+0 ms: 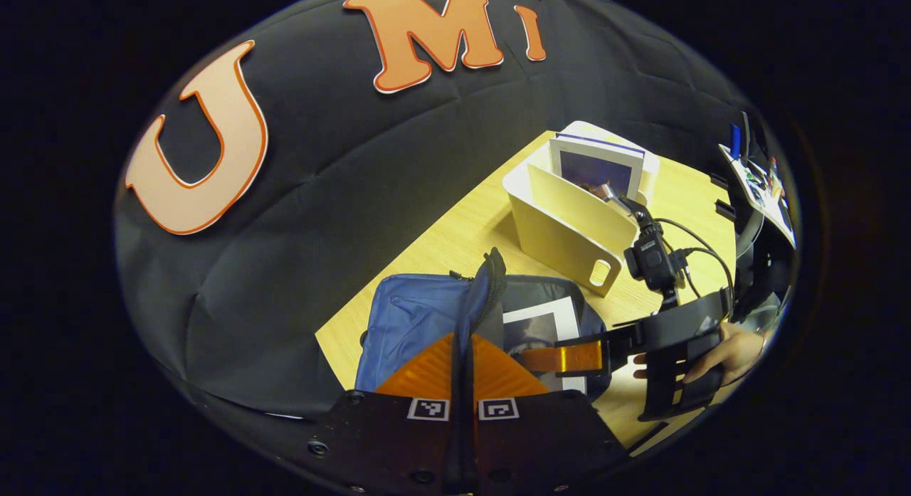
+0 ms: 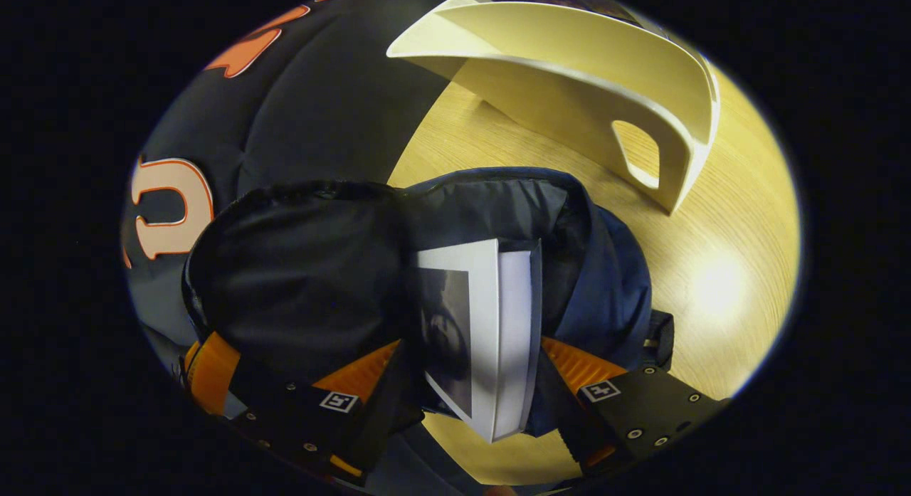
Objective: Open the schoolbag, grab two books from the bookshelf and put them into the schoolbag.
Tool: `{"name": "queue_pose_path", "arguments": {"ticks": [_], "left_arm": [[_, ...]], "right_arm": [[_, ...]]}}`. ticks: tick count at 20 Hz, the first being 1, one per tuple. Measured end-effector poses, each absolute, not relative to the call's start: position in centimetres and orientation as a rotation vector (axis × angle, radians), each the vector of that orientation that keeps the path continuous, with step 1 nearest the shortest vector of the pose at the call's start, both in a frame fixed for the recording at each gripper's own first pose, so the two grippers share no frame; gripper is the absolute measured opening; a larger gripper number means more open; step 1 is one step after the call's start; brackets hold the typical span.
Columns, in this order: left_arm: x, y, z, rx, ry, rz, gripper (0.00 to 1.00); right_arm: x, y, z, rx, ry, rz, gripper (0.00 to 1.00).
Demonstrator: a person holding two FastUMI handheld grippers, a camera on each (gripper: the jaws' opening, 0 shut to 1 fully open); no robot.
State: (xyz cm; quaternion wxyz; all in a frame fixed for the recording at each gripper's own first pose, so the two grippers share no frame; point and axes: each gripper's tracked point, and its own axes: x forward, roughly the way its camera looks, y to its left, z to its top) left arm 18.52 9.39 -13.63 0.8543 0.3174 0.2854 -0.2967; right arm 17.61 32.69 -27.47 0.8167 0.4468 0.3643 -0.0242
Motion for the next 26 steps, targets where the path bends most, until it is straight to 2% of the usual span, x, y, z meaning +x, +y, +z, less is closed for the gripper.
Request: {"name": "queue_pose_path", "arguments": {"ticks": [7,14,18,22,26], "left_arm": [[18.6,9.9,-14.4,0.647,0.606,-0.625,0.01],[18.6,9.6,-15.4,0.63,0.611,-0.632,0.01],[18.6,9.5,-15.9,0.62,0.616,-0.632,0.01],[18.9,9.5,-16.4,0.608,0.626,-0.621,0.01],[18.6,9.4,-16.9,0.592,0.644,-0.625,0.01]], "right_arm": [[15.3,26.3,-26.4,0.898,0.734,-0.115,0.97],[7.1,20.7,-24.6,0.692,0.751,-0.073,0.97],[3.1,14.9,-22.1,0.517,0.752,-0.135,0.98],[2.3,10.7,-16.7,0.425,0.695,-0.169,0.97],[4.2,6.8,-10.2,0.265,0.666,-0.191,0.98]]}}
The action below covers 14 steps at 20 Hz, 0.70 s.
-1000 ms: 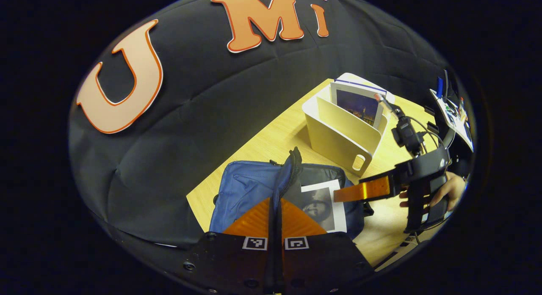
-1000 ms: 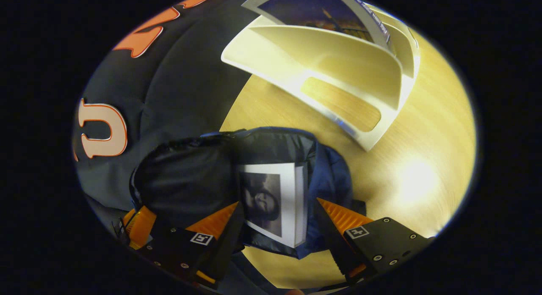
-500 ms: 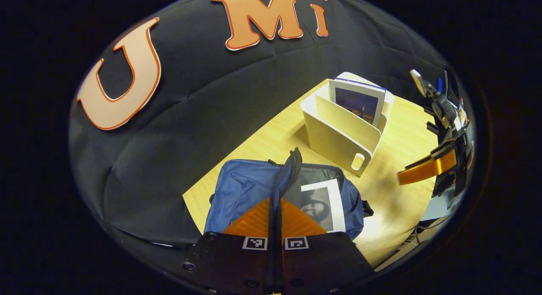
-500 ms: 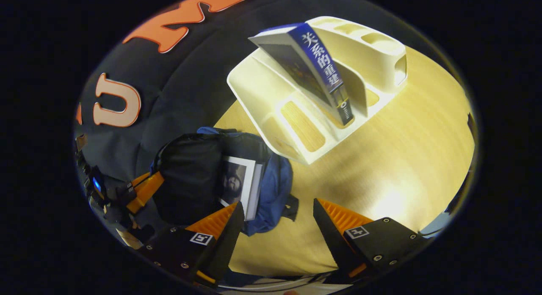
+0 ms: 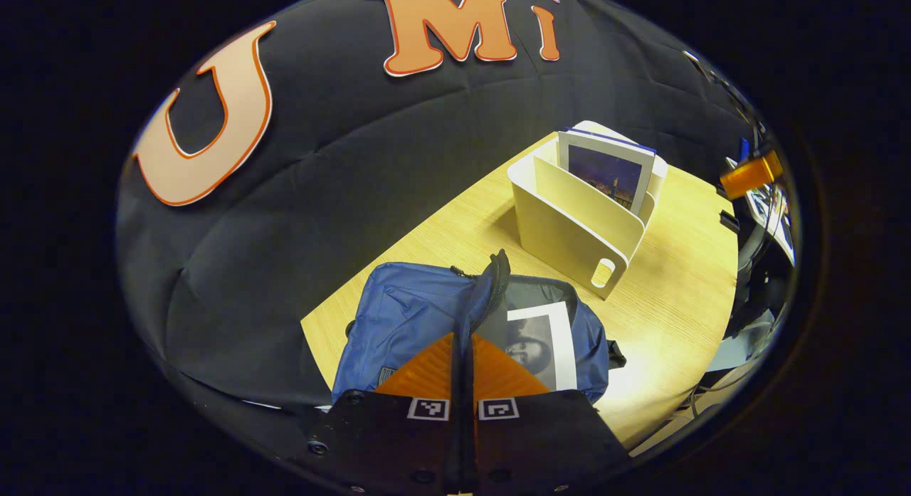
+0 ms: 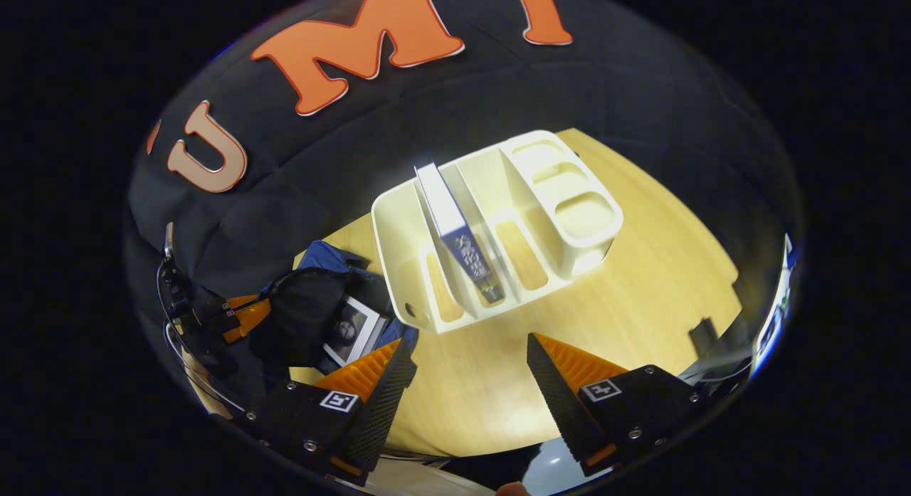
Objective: Open the schoolbag, grab two books from the bookshelf and put them into the schoolbag.
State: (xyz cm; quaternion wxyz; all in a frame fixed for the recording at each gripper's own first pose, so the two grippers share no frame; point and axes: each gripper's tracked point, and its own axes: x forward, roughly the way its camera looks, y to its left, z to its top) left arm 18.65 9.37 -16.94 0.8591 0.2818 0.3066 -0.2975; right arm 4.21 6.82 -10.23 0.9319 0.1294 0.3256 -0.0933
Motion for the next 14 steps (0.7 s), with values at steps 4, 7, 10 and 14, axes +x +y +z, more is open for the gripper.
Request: {"name": "queue_pose_path", "arguments": {"ticks": [4,7,10,14], "left_arm": [[18.4,9.4,-17.5,0.586,0.657,-0.621,0.01],[18.3,9.6,-17.7,0.584,0.659,-0.621,0.01],[18.6,9.8,-17.8,0.579,0.661,-0.613,0.01],[18.9,10.3,-18.0,0.573,0.671,-0.604,0.01]], "right_arm": [[8.8,6.8,-3.9,0.172,0.648,-0.134,0.97],[13.0,7.8,-2.3,0.143,0.693,-0.065,0.97],[16.8,6.7,-4.2,0.089,0.785,-0.083,0.97],[20.4,6.4,-7.4,0.053,0.892,-0.087,0.97]]}}
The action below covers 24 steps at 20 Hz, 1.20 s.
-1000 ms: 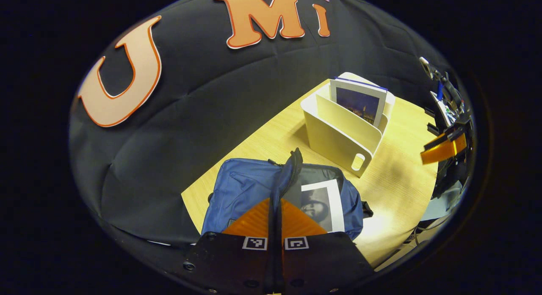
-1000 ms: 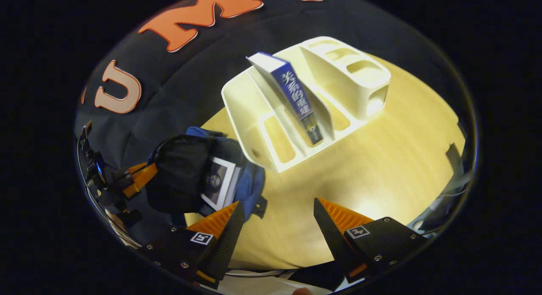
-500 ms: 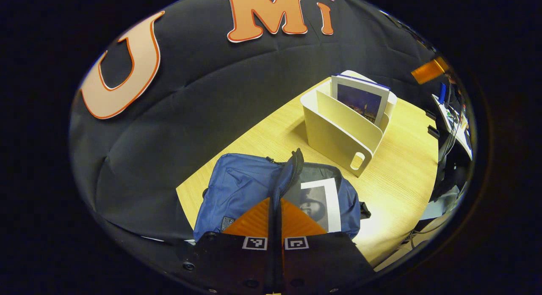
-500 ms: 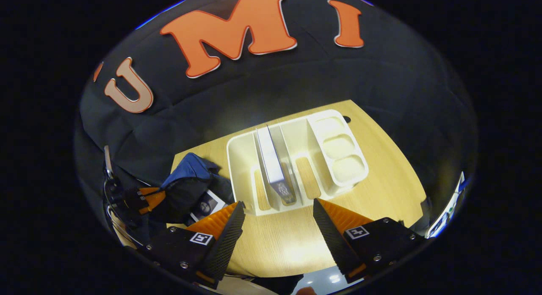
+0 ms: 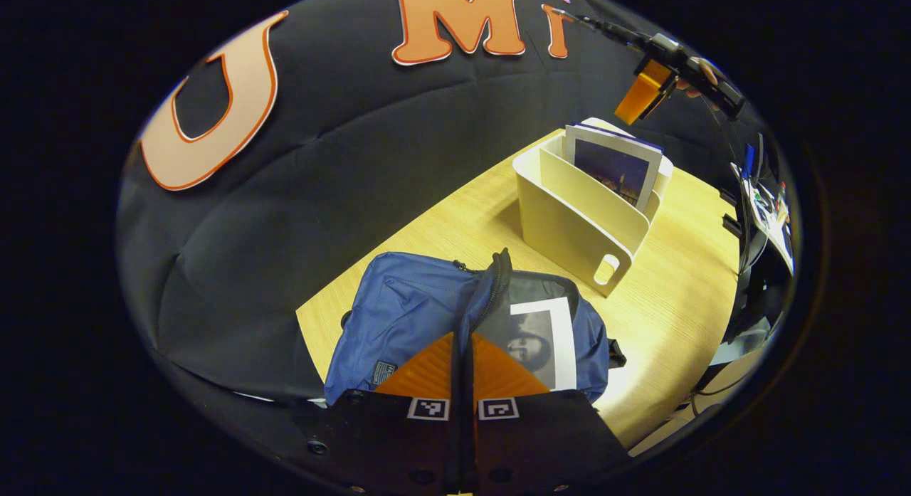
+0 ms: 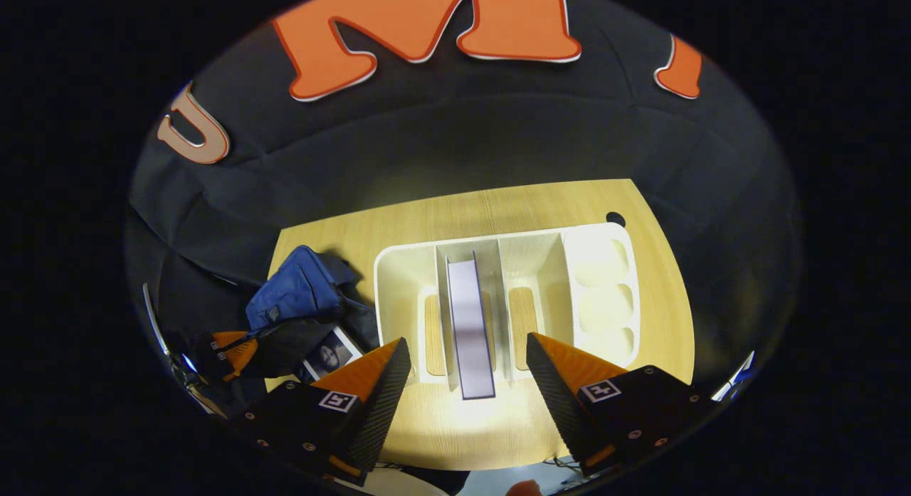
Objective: Open the schoolbag, grab two books from the bookshelf and put them into the schoolbag.
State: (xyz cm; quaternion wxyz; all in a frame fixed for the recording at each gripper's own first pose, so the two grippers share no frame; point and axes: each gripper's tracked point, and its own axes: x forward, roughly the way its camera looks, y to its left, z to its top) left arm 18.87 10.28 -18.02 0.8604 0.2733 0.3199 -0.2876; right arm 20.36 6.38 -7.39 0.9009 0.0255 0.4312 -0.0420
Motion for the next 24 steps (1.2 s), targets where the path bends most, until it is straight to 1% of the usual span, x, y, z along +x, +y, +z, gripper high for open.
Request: {"name": "queue_pose_path", "arguments": {"ticks": [5,10,12,13,15,16,17,19,24], "left_arm": [[18.8,10.1,-18.3,0.577,0.684,-0.607,0.01],[19.3,10.4,-18.4,0.578,0.691,-0.595,0.01],[19.4,10.4,-18.6,0.578,0.694,-0.595,0.01],[19.4,10.4,-18.6,0.578,0.696,-0.594,0.01],[19.4,10.4,-18.7,0.577,0.698,-0.594,0.01],[19.3,10.2,-18.7,0.577,0.701,-0.596,0.01],[19.2,10.5,-18.8,0.578,0.7,-0.599,0.01],[19.3,10.4,-18.6,0.58,0.7,-0.6,0.01],[19.2,10.1,-18.7,0.571,0.702,-0.596,0.01]], "right_arm": [[22.9,5.1,-11.3,0.005,0.993,-0.11,0.98],[23.4,4.9,-12.5,-0.01,1.042,-0.118,0.97],[23.4,4.8,-13.2,-0.022,1.055,-0.125,0.91],[23.4,4.7,-13.4,-0.033,1.062,-0.129,0.78],[23.3,4.5,-13.0,-0.055,1.057,-0.141,0.39],[23.6,4.6,-13.4,-0.058,1.062,-0.141,0.46],[23.6,4.4,-13.5,-0.056,1.062,-0.143,0.34],[23.4,4.3,-13.5,-0.051,1.066,-0.154,0.32],[22.8,4.4,-12.3,-0.037,1.045,-0.147,0.32]]}}
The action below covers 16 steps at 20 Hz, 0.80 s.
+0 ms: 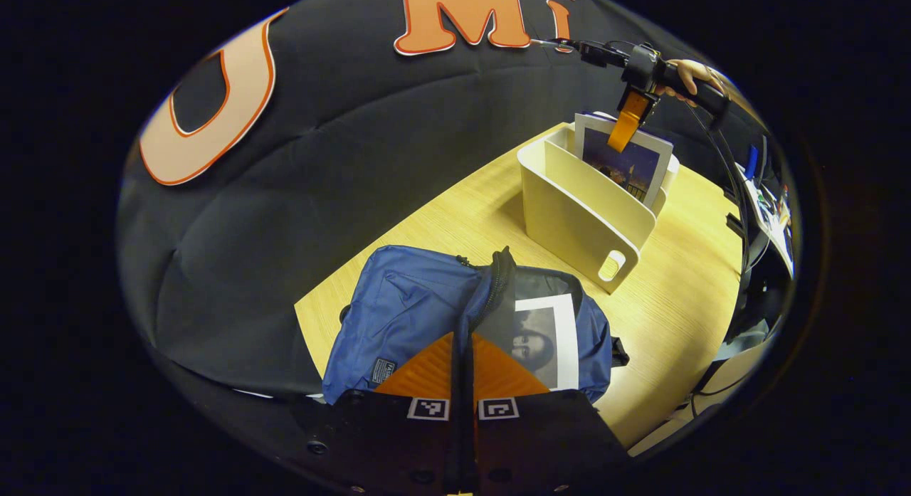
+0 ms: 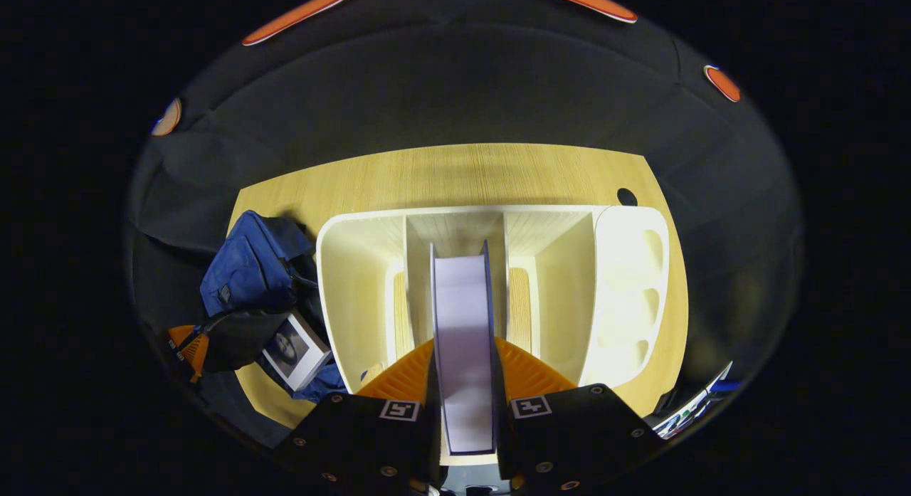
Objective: Open the schoolbag, grab two books from the bookshelf and put them into the schoolbag.
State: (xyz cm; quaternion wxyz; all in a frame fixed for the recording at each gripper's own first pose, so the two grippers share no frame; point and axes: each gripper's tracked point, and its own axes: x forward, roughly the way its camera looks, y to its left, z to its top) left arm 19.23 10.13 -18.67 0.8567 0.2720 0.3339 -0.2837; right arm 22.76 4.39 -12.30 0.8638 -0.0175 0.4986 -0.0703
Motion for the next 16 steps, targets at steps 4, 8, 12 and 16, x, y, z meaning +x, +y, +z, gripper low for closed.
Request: {"name": "queue_pose_path", "arguments": {"ticks": [4,8,12,16], "left_arm": [[19.1,10.2,-18.5,0.571,0.703,-0.594,0.01],[19.0,10.0,-18.4,0.565,0.698,-0.598,0.01],[19.1,10.2,-18.5,0.565,0.698,-0.592,0.01],[19.6,10.8,-18.2,0.548,0.68,-0.568,0.01]], "right_arm": [[21.2,4.0,-10.0,-0.022,1.012,-0.16,0.32],[19.6,4.2,-5.8,0.016,0.936,-0.144,0.31],[17.3,4.0,0.3,0.008,0.812,-0.134,0.32],[14.0,5.4,5.3,0.07,0.687,-0.08,0.31]]}}
